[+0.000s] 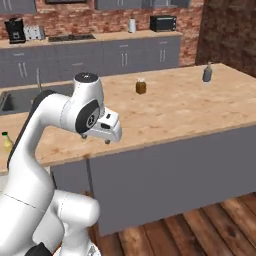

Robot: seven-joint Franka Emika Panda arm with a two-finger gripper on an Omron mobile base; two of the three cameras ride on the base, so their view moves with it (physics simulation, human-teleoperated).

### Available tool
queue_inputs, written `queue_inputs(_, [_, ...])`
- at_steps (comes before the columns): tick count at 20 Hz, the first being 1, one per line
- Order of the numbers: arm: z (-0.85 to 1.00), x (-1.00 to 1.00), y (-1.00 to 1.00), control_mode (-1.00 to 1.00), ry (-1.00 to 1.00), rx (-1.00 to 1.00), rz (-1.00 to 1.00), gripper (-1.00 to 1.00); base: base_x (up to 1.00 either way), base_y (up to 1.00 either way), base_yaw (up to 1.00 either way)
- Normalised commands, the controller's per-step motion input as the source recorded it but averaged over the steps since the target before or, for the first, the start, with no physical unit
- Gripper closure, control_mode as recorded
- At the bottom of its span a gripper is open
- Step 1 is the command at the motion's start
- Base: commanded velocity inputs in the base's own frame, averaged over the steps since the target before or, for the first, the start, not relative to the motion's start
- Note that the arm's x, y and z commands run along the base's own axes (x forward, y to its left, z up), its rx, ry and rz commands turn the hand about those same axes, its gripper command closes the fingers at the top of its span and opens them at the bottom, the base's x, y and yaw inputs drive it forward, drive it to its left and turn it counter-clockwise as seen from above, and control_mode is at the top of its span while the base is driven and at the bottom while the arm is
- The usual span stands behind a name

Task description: Move the mustard and shaker from the cabinet to the dining counter.

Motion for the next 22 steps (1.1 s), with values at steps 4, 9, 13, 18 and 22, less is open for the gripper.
queue_inputs(4, [0.0, 0.0, 0.0, 1.0, 0.0, 0.0, 0.0, -1.0, 0.0, 0.0, -0.96])
queue_inputs(9, [0.0, 0.0, 0.0, 1.0, 0.0, 0.0, 0.0, -1.0, 0.0, 0.0, -0.96])
queue_inputs(13, [0.0, 0.0, 0.0, 1.0, 0.0, 0.0, 0.0, -1.0, 0.02, -0.01, -0.83])
queue_inputs(18, [0.0, 0.0, 0.0, 1.0, 0.0, 0.0, 0.0, -1.0, 0.24, -0.07, -0.59])
queue_inputs(22, [0.0, 0.0, 0.0, 1.0, 0.0, 0.0, 0.0, -1.0, 0.57, -0.19, -0.19])
